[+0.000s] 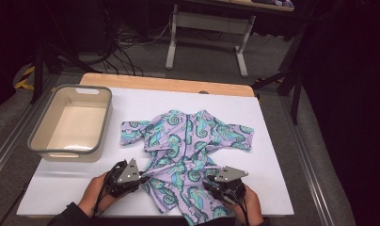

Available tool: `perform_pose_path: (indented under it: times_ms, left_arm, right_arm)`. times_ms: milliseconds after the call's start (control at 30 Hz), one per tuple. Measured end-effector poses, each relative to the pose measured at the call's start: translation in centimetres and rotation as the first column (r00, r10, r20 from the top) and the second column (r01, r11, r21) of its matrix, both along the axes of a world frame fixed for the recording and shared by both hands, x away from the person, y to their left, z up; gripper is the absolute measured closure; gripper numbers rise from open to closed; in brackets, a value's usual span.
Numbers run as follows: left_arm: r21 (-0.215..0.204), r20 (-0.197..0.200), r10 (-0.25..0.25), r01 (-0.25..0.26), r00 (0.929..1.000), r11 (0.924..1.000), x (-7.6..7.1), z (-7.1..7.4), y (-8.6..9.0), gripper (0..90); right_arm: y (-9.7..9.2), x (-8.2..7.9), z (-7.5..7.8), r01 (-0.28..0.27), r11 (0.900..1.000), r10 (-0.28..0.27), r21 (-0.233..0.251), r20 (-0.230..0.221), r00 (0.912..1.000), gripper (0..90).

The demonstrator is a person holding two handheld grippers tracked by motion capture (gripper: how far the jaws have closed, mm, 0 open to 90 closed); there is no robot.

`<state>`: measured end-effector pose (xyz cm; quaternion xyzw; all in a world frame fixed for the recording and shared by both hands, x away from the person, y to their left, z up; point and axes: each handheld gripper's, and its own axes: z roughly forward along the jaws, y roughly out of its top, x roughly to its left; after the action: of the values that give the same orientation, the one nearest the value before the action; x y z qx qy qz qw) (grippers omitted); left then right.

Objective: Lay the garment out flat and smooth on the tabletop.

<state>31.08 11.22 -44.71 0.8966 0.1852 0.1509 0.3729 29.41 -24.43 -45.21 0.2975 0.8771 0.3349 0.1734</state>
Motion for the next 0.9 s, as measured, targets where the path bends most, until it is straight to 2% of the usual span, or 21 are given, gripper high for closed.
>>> perform_pose_path:
  times_ms: [67,100,167,233,333,467,533,633,700,767,800,867,900]
  left_arm:
    - [-0.013,0.023,0.023,-0.023,0.9995,0.9997,0.3,0.5,0.5,81.2]
    - [-0.006,0.04,0.032,-0.032,0.9987,0.9995,0.5,0.7,0.6,81.1]
    - [-0.048,0.034,0.066,-0.064,0.9973,0.9968,0.9,1.0,1.1,79.7]
    - [-0.051,0.064,0.11,-0.107,0.9918,0.9929,1.2,1.3,1.6,76.7]
    - [-0.105,0.059,0.117,-0.111,0.9913,0.9883,1.1,1.8,1.9,75.3]
    - [-0.13,0.066,0.031,-0.022,0.9973,0.9913,-0.4,2.2,1.0,71.9]
    - [-0.143,0.054,-0.043,0.05,0.9977,0.9884,-1.5,2.3,0.2,66.7]
    - [-0.121,0.025,-0.14,0.142,0.9899,0.9825,-3.0,2.0,-1.3,57.9]
    - [-0.116,-0.023,-0.2,0.196,0.9796,0.9738,-3.7,1.2,-2.4,53.0]
    - [-0.084,-0.045,-0.241,0.237,0.9695,0.9679,-4.1,0.4,-3.5,48.6]
    - [-0.035,-0.051,-0.252,0.251,0.9663,0.9674,-4.3,-0.2,-4.1,46.7]
    - [0.009,-0.055,-0.237,0.238,0.97,0.9713,-4.2,-0.8,-4.6,45.3]
    - [0.013,-0.06,-0.24,0.241,0.969,0.9705,-4.1,-1.1,-4.8,46.9]
  right_arm:
    - [-0.3,0.2,0.0,0.017,0.9999,-0.017,-0.001,0.0,0.9999,67.9]
    - [-0.5,0.3,0.0,0.032,0.9995,-0.032,0.001,0.006,0.9995,67.8]
    - [-0.6,0.4,0.0,0.047,0.9988,-0.047,-0.009,0.017,0.9987,67.6]
    - [-0.7,0.5,0.0,0.059,0.9982,-0.059,-0.009,0.02,0.9981,67.5]
    - [-0.9,0.6,0.0,0.081,0.9967,-0.08,-0.009,0.024,0.9965,67.7]
    - [-1.2,0.8,-0.1,0.106,0.9943,-0.106,-0.007,0.031,0.9939,67.5]
    - [-1.3,0.8,-0.1,0.113,0.9935,-0.113,-0.008,0.036,0.9929,67.3]
    - [-1.5,0.9,-0.1,0.128,0.9918,-0.127,-0.007,0.036,0.9912,67.3]
    - [-1.6,1.0,-0.1,0.132,0.9913,-0.131,-0.003,0.037,0.9906,67.0]
    - [-1.8,1.0,-0.1,0.137,0.9906,-0.137,0.003,0.035,0.9899,65.7]
    - [-1.8,1.0,-0.1,0.144,0.9896,-0.144,0.004,0.031,0.9891,64.7]
    - [-1.9,1.1,-0.1,0.152,0.9884,-0.152,0.008,0.033,0.9879,61.3]
    - [-2.0,1.2,-0.1,0.152,0.9883,-0.152,0.013,0.03,0.9879,61.4]
